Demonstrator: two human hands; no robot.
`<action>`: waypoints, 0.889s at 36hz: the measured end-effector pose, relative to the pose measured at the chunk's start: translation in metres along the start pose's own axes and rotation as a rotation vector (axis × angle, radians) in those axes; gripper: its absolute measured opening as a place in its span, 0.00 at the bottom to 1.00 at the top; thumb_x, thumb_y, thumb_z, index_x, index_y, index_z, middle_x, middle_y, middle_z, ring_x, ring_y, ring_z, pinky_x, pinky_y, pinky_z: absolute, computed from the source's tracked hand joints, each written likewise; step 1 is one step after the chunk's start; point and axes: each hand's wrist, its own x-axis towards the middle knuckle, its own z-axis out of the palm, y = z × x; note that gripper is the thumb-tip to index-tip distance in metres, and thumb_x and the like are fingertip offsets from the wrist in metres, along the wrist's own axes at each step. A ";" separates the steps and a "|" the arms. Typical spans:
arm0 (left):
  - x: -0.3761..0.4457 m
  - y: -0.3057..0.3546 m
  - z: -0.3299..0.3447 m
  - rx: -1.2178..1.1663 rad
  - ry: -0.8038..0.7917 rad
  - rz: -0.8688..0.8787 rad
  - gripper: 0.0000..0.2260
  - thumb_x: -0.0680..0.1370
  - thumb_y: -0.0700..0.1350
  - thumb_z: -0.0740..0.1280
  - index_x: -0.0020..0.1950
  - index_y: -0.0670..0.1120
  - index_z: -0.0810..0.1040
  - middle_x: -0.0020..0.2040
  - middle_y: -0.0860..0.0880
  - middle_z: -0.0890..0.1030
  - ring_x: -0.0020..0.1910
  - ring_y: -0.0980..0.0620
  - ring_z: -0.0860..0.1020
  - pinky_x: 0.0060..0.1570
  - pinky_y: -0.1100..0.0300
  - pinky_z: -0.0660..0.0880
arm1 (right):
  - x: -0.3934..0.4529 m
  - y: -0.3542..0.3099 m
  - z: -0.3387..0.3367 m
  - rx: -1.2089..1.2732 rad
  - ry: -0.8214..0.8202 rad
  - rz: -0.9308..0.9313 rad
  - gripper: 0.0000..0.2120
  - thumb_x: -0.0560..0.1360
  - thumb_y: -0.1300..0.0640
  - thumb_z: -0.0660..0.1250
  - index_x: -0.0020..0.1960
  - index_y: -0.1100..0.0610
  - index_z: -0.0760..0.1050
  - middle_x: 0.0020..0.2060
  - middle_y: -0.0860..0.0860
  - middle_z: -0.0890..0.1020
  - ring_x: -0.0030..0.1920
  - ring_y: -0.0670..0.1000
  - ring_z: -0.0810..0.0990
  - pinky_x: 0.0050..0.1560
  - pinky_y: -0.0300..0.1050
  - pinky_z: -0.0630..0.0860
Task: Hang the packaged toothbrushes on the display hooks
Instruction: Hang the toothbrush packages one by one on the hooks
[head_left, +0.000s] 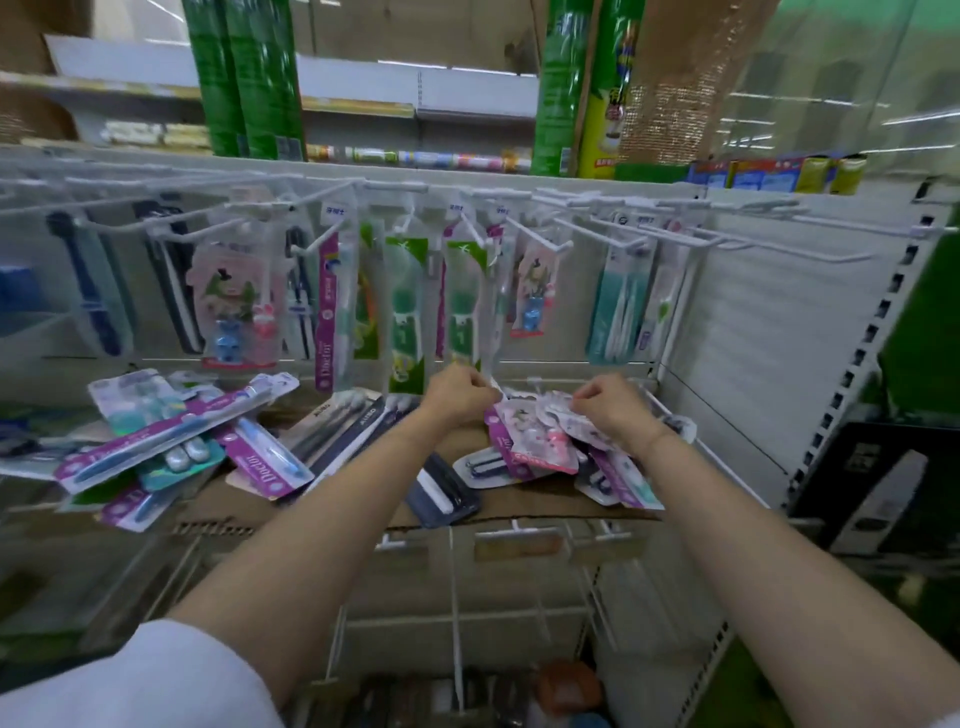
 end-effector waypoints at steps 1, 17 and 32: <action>0.000 0.002 0.002 0.024 -0.019 -0.002 0.07 0.75 0.43 0.66 0.38 0.43 0.76 0.36 0.44 0.76 0.37 0.49 0.75 0.42 0.58 0.73 | 0.000 0.005 -0.001 -0.039 0.011 0.010 0.10 0.76 0.61 0.64 0.49 0.66 0.81 0.47 0.59 0.83 0.49 0.58 0.80 0.48 0.45 0.73; 0.011 0.030 0.047 0.225 -0.067 -0.083 0.19 0.77 0.48 0.65 0.59 0.33 0.74 0.53 0.36 0.78 0.50 0.42 0.77 0.44 0.54 0.73 | 0.031 0.035 -0.019 -0.390 -0.080 0.024 0.08 0.72 0.53 0.64 0.45 0.58 0.77 0.46 0.57 0.80 0.48 0.56 0.79 0.46 0.45 0.72; 0.019 0.039 0.053 -0.302 -0.032 -0.304 0.08 0.76 0.34 0.61 0.55 0.40 0.72 0.43 0.43 0.75 0.38 0.49 0.74 0.36 0.60 0.74 | 0.038 0.049 -0.034 0.024 -0.238 0.034 0.16 0.75 0.55 0.67 0.52 0.68 0.78 0.50 0.63 0.82 0.47 0.57 0.80 0.60 0.54 0.75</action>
